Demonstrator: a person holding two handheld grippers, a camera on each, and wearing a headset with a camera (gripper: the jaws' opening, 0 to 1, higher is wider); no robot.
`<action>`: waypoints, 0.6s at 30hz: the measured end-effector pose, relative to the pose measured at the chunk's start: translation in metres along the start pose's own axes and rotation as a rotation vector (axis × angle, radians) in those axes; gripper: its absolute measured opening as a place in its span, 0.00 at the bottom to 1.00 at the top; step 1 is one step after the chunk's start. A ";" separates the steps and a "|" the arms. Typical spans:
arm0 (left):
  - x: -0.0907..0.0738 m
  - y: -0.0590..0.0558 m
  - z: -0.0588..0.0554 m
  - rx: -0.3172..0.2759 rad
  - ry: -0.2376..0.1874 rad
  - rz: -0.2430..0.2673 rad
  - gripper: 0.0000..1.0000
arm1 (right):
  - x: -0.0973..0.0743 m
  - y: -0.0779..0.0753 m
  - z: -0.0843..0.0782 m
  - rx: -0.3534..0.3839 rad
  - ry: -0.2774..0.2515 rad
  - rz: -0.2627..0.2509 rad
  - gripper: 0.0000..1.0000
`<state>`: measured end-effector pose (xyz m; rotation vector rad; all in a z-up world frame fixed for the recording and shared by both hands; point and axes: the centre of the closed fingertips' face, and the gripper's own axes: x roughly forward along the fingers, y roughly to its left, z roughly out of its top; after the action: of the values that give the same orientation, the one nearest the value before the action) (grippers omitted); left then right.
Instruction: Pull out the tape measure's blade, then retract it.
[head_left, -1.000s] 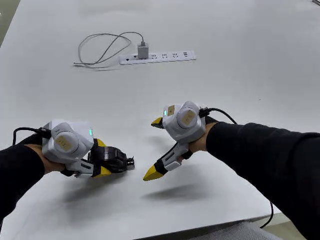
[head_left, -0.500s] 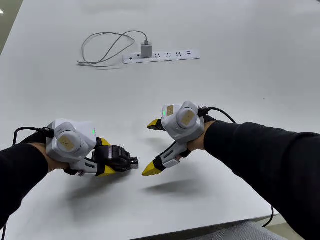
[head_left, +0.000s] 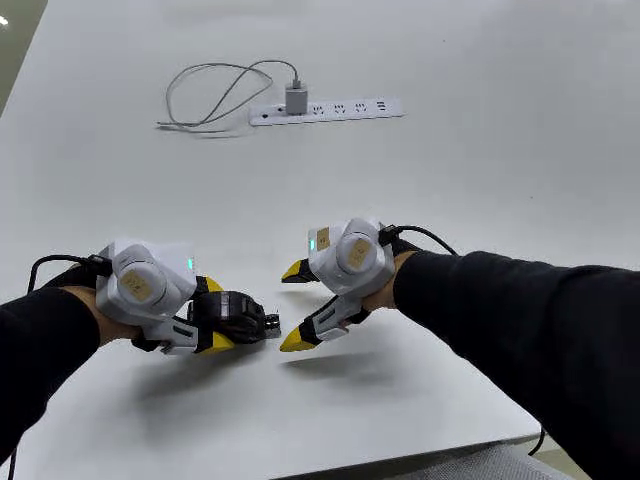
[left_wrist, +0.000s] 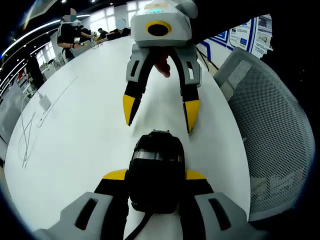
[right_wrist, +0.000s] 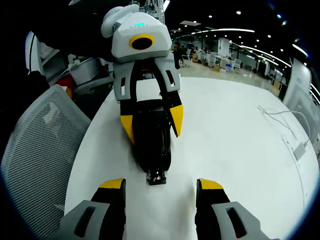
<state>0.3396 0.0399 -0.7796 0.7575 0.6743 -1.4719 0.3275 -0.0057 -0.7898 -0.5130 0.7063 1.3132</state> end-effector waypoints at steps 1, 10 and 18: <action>0.000 0.000 0.000 0.006 0.002 0.000 0.34 | 0.001 0.000 -0.001 0.000 0.004 0.004 0.54; 0.000 0.001 -0.001 0.005 -0.003 0.002 0.34 | 0.007 0.000 0.002 -0.018 0.014 0.015 0.42; 0.000 0.001 -0.001 0.006 -0.007 0.001 0.34 | 0.015 0.009 0.001 -0.063 0.046 0.053 0.29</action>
<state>0.3408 0.0404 -0.7800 0.7568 0.6649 -1.4753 0.3202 0.0072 -0.7991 -0.5803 0.7224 1.3807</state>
